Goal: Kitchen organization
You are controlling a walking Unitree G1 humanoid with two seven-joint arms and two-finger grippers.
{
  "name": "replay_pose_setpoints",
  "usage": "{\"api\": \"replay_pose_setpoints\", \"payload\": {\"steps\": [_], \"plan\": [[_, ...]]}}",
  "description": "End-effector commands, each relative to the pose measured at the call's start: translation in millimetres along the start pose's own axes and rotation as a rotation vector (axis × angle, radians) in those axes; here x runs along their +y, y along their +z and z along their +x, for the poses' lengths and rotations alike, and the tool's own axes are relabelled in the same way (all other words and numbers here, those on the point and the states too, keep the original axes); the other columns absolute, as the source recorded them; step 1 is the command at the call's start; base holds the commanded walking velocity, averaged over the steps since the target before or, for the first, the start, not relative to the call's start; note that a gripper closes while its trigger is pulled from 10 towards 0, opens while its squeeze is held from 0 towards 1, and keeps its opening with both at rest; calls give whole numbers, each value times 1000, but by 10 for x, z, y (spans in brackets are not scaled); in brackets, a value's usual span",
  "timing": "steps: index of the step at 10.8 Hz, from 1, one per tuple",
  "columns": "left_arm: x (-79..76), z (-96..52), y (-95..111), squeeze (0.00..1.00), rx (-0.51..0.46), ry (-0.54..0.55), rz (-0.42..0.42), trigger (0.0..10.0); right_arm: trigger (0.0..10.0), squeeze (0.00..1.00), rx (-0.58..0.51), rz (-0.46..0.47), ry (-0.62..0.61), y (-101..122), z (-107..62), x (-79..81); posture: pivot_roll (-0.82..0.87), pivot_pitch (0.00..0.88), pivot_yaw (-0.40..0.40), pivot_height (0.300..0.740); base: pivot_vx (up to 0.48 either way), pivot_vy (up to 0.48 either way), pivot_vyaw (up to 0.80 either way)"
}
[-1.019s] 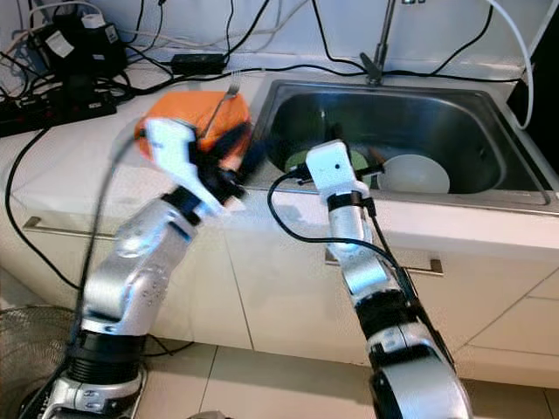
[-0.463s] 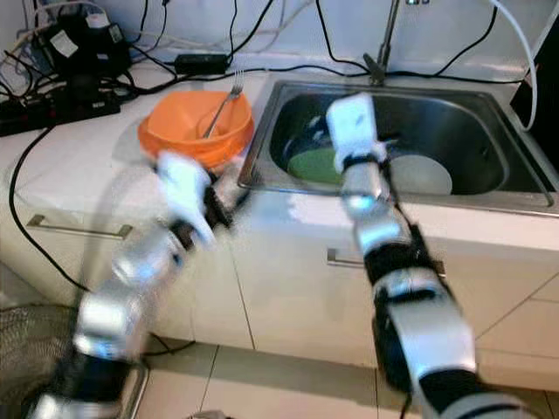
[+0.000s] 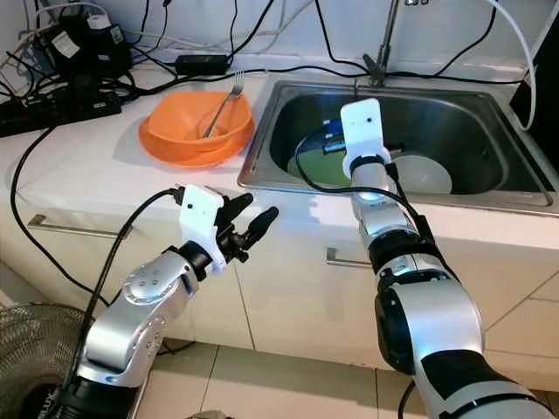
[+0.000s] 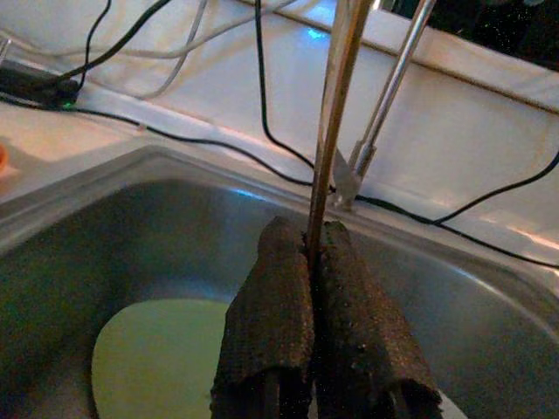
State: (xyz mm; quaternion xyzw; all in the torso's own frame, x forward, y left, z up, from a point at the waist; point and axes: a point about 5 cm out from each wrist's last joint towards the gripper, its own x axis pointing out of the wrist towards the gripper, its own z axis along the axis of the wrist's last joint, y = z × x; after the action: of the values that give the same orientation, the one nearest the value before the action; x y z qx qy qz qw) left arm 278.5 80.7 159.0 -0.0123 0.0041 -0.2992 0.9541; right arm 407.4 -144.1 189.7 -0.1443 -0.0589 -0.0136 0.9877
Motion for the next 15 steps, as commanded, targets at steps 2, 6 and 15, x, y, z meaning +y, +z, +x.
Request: {"api": "replay_pose_setpoints", "payload": {"steps": [2, 6, 15], "plan": [[-40, -51, 24, 0, 8, -2, -14, 10000, 10000, 0, 23, 45, -5, 45, 43, -49, 227, 35, 33, 740, 0, 0, 0], [-100, -188, 55, 0, 39, -4, -31, 10000, 10000, 0, 35, 48, -11, 66, 66, -93, 254, 86, 42, 740, 0, 0, 0], [-100, -304, 182, 0, 27, 36, -59, 10000, 10000, 710, 15, 38, -4, 116, 76, -48, 298, 173, 52, 740, 0, 0, 0]]}}
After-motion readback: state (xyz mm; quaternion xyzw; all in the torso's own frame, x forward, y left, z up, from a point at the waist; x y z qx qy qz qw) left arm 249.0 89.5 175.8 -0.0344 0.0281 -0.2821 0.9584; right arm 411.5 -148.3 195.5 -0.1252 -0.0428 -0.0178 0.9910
